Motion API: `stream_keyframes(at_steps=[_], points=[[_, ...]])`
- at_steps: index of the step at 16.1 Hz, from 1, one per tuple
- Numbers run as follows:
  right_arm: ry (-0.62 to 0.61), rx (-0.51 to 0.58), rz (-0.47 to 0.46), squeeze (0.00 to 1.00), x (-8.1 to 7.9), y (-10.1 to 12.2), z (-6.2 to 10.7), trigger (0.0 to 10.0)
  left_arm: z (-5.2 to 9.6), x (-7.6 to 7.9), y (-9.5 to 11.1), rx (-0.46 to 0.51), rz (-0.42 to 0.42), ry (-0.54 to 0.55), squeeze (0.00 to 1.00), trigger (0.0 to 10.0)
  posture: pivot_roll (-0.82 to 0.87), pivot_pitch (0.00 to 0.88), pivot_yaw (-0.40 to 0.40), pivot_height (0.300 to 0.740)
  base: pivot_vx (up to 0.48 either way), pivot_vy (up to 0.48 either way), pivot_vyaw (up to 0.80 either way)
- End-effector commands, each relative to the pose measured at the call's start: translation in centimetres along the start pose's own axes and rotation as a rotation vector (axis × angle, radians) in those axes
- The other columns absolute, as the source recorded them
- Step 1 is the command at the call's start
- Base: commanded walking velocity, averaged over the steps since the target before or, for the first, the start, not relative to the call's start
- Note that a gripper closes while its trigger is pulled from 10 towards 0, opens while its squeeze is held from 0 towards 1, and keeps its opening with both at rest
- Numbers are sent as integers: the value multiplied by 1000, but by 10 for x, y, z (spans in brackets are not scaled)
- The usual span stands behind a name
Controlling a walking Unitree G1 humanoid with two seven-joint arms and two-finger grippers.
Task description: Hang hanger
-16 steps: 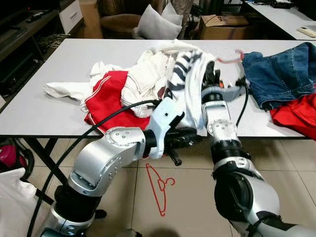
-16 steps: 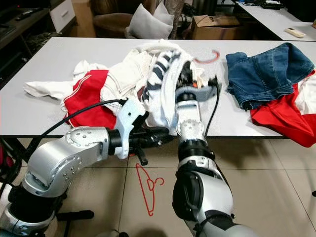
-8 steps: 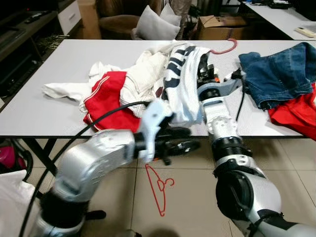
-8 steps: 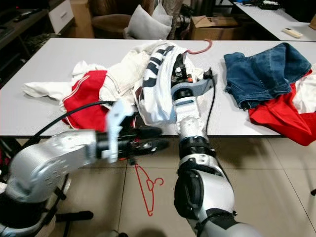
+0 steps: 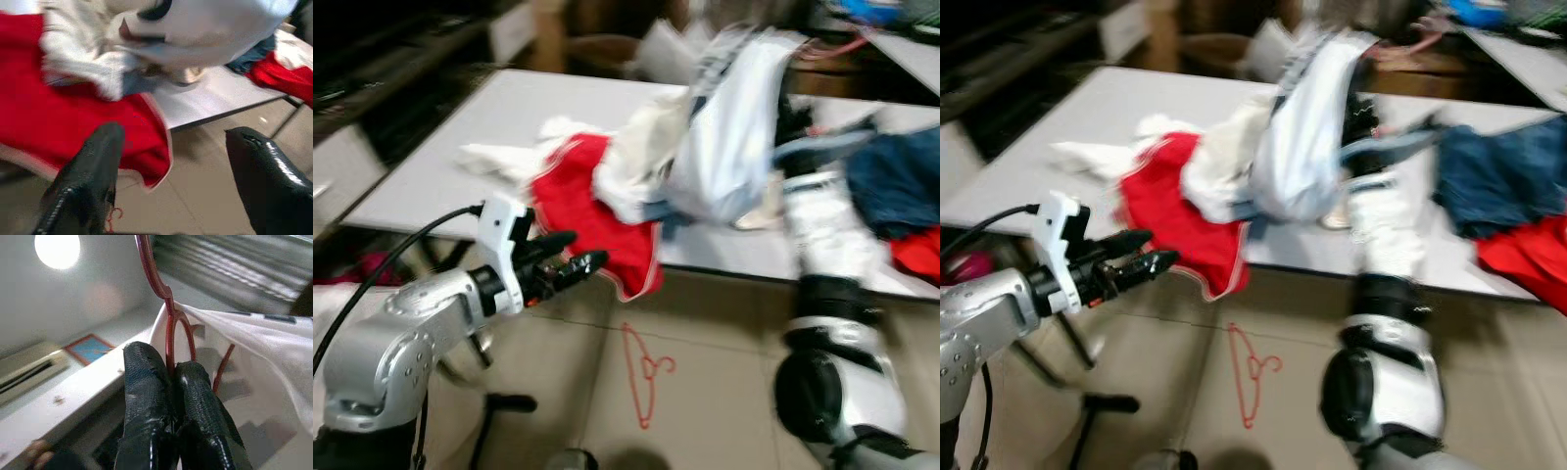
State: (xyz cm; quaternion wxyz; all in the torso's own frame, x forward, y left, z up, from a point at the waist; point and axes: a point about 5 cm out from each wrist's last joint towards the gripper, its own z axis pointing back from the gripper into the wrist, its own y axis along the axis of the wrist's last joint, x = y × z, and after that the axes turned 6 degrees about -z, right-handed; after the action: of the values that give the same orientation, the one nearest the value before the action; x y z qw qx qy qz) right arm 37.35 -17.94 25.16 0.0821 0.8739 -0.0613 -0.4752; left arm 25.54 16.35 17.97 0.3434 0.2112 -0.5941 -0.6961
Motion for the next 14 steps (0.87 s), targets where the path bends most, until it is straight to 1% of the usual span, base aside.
stream_keyframes(at_steps=[1, 3, 4, 5, 6, 7, 8, 9, 10, 11, 12, 13, 14], points=[[93, 12, -18, 0, -20, 7, -5, 10000, 1, -4, -1, 4, -11, 48, 1000, 10000, -31, 0, -7, 740, 0, 0, 800], [206, 85, -2, 0, -54, 46, -6, 10000, -5, -9, -2, 48, -46, 166, 1000, 10000, -41, 0, -3, 740, 0, 0, 800], [251, 101, 21, 0, -68, 59, -8, 10000, -8, -8, -3, 54, -51, 178, 878, 10000, -44, 0, -1, 740, 0, 0, 800], [304, 127, 57, 0, -88, 77, -13, 10000, -11, -7, -3, 61, -47, 187, 827, 10000, -50, 0, 2, 740, 0, 0, 800], [339, 144, 90, 0, -103, 89, -16, 10000, -13, -7, -3, 64, -53, 193, 733, 10000, -50, 0, 2, 740, 0, 0, 800], [370, 157, 109, 0, -116, 97, -18, 10000, -14, -7, -2, 68, -59, 196, 667, 10000, -51, 0, 3, 740, 0, 0, 800], [390, 169, 115, 0, -127, 104, -19, 10000, -14, -7, -1, 76, -64, 200, 651, 10000, -49, 0, 3, 740, 0, 0, 800], [428, 177, 116, 0, -143, 111, -19, 10000, -15, -7, 1, 86, -69, 204, 620, 10000, -49, 0, 3, 740, 0, 0, 800], [424, 167, 113, 0, -155, 118, -16, 10000, -13, -7, 4, 94, -77, 211, 596, 10000, -45, 0, 0, 740, 0, 0, 800], [390, 134, 133, 0, -156, 120, -13, 10000, -11, -8, 5, 97, -86, 221, 541, 10000, -45, 0, 1, 740, 0, 0, 800], [361, 78, 168, 0, -154, 117, -6, 10000, -9, -8, 5, 93, -94, 230, 447, 10000, -46, 0, 1, 740, 0, 0, 800], [347, 28, 204, 0, -150, 114, 4, 10000, -6, -9, 2, 80, -98, 238, 388, 10000, -46, 0, 1, 740, 0, 0, 800], [331, 0, 226, 0, -147, 112, 13, 10000, -2, -10, -1, 68, -99, 249, 373, 10000, -48, 0, 4, 740, 0, 0, 800]])
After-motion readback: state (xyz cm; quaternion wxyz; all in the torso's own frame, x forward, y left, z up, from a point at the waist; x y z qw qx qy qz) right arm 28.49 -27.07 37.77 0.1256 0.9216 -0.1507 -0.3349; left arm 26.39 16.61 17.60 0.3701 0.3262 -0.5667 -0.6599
